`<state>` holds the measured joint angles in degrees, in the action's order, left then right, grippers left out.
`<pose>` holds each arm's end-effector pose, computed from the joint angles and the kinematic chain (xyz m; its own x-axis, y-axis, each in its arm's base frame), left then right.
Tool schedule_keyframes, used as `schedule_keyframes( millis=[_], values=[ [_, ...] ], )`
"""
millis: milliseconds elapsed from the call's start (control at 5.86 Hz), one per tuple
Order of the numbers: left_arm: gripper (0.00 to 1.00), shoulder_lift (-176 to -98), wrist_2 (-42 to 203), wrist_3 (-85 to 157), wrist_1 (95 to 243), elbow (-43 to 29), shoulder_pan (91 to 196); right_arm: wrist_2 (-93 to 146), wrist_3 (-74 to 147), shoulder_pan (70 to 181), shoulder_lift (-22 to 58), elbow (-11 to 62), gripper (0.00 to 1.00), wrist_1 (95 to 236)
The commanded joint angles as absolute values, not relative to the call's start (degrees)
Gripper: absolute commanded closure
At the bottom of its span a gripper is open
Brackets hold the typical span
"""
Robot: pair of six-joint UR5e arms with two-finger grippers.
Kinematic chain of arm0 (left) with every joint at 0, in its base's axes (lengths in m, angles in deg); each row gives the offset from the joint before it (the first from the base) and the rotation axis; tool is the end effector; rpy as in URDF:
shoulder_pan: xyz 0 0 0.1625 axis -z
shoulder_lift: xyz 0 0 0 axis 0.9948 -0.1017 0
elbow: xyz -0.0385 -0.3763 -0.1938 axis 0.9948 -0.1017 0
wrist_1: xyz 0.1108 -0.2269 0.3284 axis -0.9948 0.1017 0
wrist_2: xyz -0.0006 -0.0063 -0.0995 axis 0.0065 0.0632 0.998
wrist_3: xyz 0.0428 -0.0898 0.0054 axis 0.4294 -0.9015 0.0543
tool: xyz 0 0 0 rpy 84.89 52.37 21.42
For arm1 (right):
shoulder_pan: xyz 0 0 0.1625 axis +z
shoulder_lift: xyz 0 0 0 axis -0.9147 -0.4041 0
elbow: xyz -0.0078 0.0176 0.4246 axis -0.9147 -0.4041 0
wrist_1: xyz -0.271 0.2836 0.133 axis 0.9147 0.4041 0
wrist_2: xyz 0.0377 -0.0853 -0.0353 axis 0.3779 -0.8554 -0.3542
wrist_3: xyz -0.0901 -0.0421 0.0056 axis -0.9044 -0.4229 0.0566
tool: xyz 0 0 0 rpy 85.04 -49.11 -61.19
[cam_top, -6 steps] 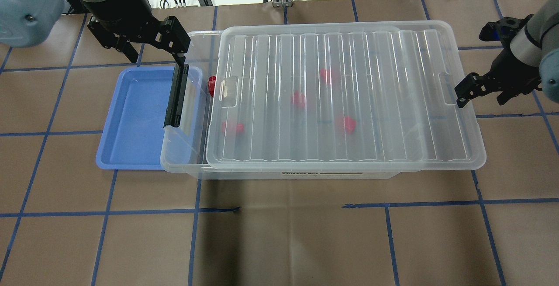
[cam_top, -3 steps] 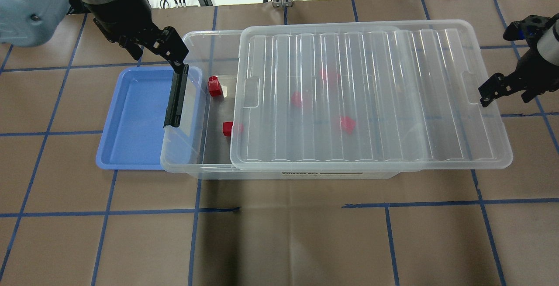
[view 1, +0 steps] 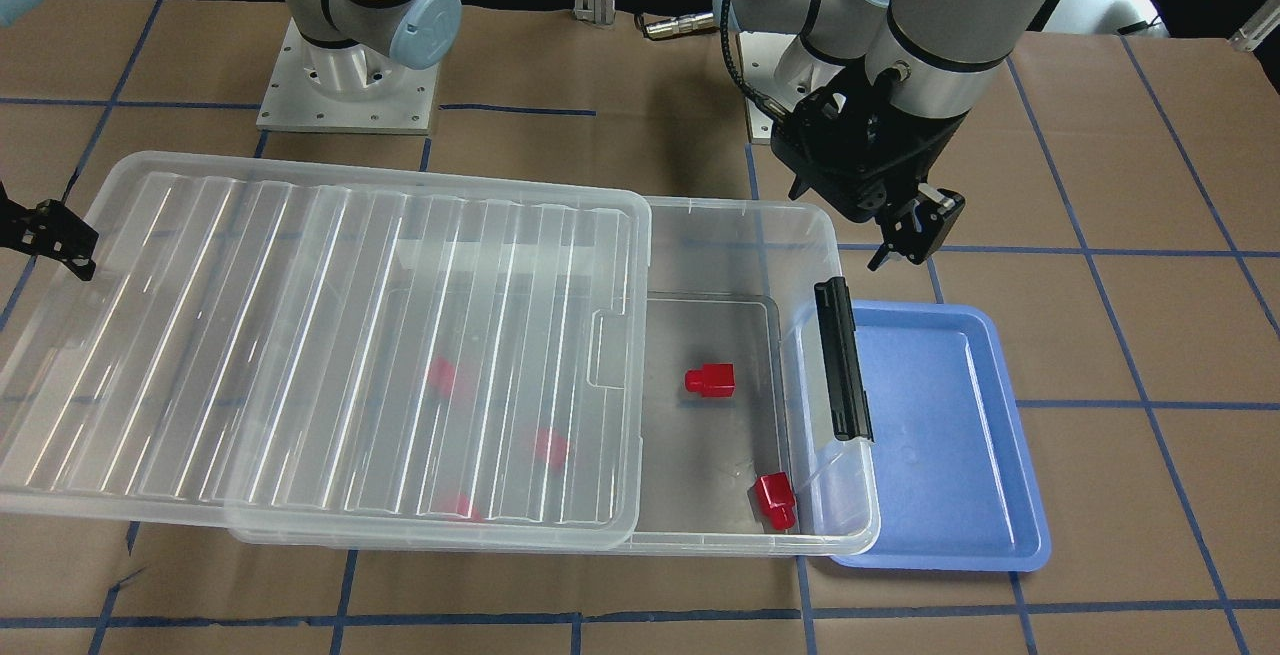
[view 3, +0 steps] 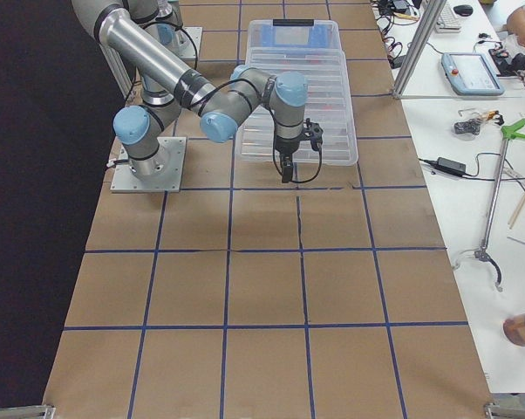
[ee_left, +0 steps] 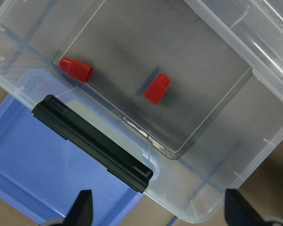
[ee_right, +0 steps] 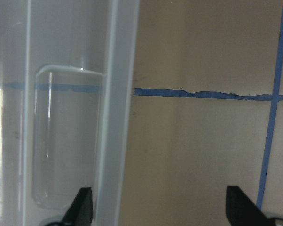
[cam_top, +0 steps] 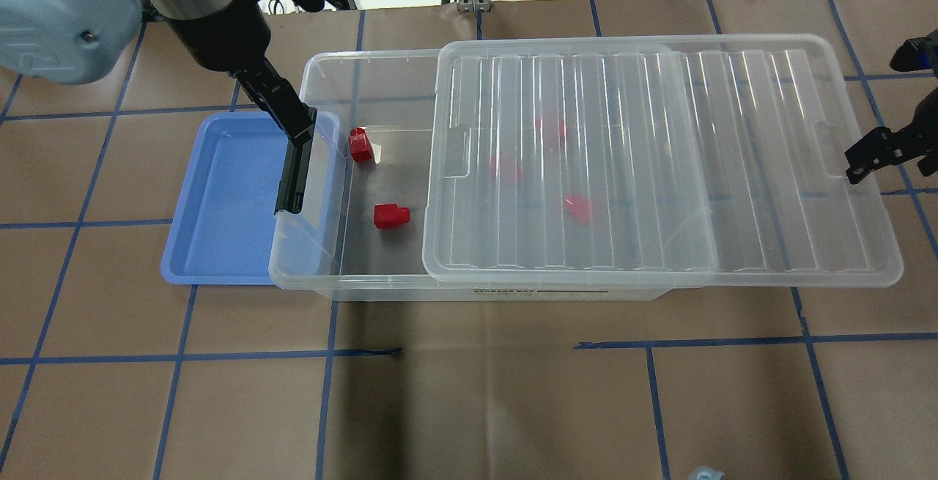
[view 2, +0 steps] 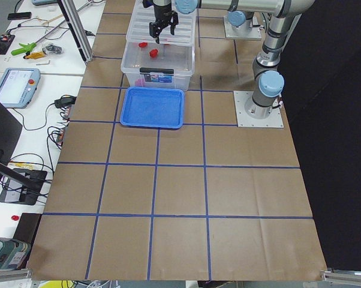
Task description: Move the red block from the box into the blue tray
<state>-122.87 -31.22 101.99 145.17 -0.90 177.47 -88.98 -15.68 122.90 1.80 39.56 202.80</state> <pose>-0.1637 -0.5213 0.4771 -0.5778 0.8154 0.0356 0.8162 0.5771 0.0277 -0.1668 -0.4895 0.3467 -0.9975 -0.0412 0.0568 -0.0416 0.9991 -0.0059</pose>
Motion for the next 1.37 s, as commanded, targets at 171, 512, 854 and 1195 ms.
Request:
schedule_keyframes(
  millis=[171, 512, 854, 1195],
  values=[
    [0.04, -123.27, -31.52, 123.81, 141.4, -5.21, 181.45, -90.66, -16.03, 121.54, 1.8, 39.64, 0.0, 206.03],
    [0.04, -125.38, -31.44, 132.63, 129.56, -12.83, 181.54, -92.15, -15.59, 121.54, 1.8, 39.46, 0.0, 206.14],
    [0.04, -125.74, -31.0, 137.33, 115.52, -22.66, 181.37, -92.25, -14.98, 121.54, 0.23, 38.94, 0.0, 205.1],
    [0.04, -130.54, -31.09, 137.07, 106.04, -27.81, 181.46, -91.72, -10.61, 121.8, -3.8, 38.76, 0.0, 200.56]
  ],
)
